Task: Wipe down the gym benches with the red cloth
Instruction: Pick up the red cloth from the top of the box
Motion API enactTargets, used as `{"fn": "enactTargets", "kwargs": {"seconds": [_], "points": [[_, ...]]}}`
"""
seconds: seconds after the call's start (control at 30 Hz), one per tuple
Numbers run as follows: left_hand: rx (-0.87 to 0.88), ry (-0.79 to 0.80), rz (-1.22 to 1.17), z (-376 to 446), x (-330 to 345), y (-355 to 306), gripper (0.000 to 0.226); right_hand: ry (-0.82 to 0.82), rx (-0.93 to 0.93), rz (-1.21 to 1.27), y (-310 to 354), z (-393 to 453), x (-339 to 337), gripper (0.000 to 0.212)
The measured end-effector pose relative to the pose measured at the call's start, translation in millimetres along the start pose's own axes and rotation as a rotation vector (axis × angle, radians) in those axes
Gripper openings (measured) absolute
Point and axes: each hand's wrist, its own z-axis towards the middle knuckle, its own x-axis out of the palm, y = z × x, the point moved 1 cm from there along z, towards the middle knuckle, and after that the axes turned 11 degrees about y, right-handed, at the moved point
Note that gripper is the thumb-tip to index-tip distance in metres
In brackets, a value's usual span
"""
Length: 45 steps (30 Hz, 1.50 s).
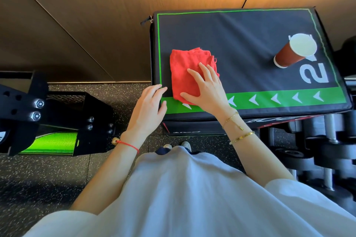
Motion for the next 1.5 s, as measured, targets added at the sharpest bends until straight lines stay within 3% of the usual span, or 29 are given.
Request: {"fn": "enactTargets", "kwargs": {"seconds": [0.4,0.5,0.63,0.7,1.2,1.5], "points": [[-0.003,-0.029,-0.008,1,-1,-7,0.042,-0.184,-0.019,-0.030,1,-3,2,0.046],[-0.010,-0.033,-0.009,0,0,-8,0.042,-0.178,-0.012,-0.096,2,0,0,0.056],[-0.024,-0.030,-0.009,-2,2,-7,0.042,-0.063,-0.049,-0.050,6,8,2,0.089],[-0.037,-0.028,-0.012,-4,4,-7,0.041,-0.015,-0.047,-0.041,6,9,6,0.093],[-0.049,-0.032,-0.018,-7,3,-12,0.040,-0.141,-0.104,-0.055,9,-3,3,0.044],[0.035,-0.046,-0.004,-5,-6,-28,0.040,-0.198,-0.013,0.112,0,-45,-14,0.041]]}}
